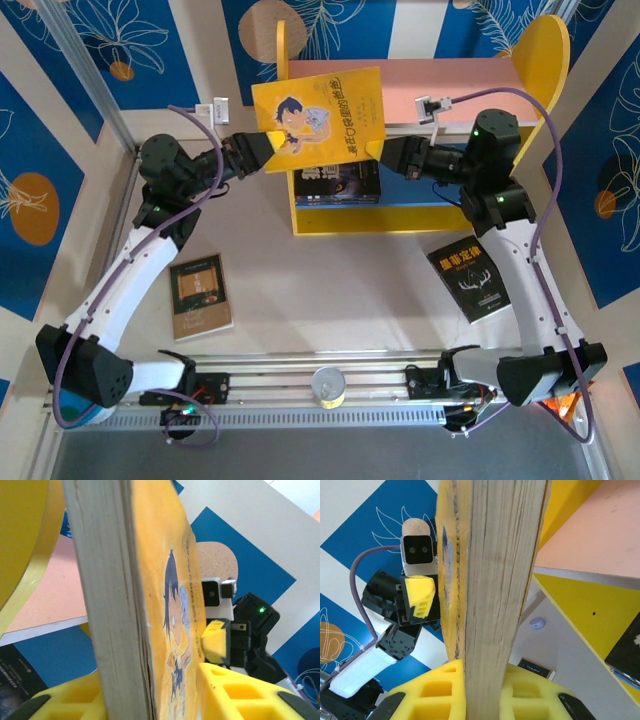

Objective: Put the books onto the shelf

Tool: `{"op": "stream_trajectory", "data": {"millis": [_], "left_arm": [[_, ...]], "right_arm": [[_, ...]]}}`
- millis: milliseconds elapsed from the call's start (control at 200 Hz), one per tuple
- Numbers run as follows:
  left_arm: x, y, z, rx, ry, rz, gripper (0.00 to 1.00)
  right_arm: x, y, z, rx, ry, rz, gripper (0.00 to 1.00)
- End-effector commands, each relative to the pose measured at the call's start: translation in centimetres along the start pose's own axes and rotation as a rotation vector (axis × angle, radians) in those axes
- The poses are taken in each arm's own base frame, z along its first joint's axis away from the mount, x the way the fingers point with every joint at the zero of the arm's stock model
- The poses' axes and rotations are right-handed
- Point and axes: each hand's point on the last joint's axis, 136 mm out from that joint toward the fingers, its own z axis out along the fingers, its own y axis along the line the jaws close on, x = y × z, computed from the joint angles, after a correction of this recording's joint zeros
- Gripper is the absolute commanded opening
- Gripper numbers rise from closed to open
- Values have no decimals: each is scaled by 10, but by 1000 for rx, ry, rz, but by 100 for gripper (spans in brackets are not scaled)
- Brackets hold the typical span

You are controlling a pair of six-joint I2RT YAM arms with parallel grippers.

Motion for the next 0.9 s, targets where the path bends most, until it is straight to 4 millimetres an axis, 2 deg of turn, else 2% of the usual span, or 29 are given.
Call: {"op": "stream_trajectory", "data": {"millis": [0,155,380,665,895], "left_arm": [[-10,-21,-12,-31,-38,92,41],[-11,-10,-29,-200,-58,122,43],[-13,4,-55,-386,-85,150,44],[-6,7,-66,-432,-81,166,46],[-5,5,-69,-434,-82,173,47]], "right_arm": [[-27,30,-21,-26,-63,-87,1],[-43,30,-39,1,-94,-103,1],[-62,8,-51,64,-134,-62,0],[-69,-25,-36,106,-137,8,1],[-70,-38,-23,108,-120,34,1]]}}
